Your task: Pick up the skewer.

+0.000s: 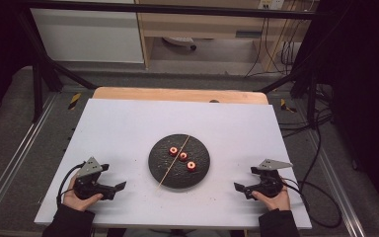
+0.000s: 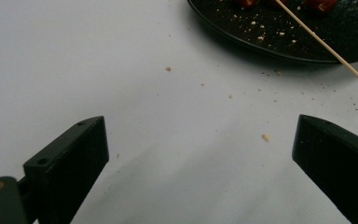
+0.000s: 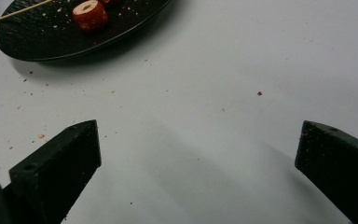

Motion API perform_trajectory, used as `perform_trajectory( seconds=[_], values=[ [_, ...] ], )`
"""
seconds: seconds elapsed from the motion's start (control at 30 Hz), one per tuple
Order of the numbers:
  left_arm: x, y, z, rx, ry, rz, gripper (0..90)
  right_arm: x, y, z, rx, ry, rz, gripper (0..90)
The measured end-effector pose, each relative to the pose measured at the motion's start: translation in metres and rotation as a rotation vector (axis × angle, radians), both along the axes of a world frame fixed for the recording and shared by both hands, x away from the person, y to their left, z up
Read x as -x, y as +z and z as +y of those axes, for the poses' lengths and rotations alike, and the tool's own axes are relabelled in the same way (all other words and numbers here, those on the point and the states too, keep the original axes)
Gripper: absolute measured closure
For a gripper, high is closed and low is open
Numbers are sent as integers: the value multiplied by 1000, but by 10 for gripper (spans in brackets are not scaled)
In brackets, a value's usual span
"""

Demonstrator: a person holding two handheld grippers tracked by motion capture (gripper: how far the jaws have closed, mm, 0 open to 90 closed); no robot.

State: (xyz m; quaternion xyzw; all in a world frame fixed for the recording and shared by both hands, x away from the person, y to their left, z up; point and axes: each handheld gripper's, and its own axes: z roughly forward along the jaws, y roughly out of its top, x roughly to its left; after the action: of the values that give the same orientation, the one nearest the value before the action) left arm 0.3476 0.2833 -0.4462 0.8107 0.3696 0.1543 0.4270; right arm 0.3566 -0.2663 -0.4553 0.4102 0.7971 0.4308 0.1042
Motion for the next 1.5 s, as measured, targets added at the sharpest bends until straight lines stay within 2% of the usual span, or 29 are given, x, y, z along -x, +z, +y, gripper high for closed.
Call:
perform_trajectory(
  seconds=[0.47,0.93,1.5],
  values=[
    [3,3,-12,-7,-26,-4,37,0,-1,1,-8,2,7,8],
    [4,7,-21,-11,-20,8,45,0,0,1,-5,3,6,5],
    [5,17,-43,-35,-31,19,59,0,0,1,-6,4,5,5]
  ],
)
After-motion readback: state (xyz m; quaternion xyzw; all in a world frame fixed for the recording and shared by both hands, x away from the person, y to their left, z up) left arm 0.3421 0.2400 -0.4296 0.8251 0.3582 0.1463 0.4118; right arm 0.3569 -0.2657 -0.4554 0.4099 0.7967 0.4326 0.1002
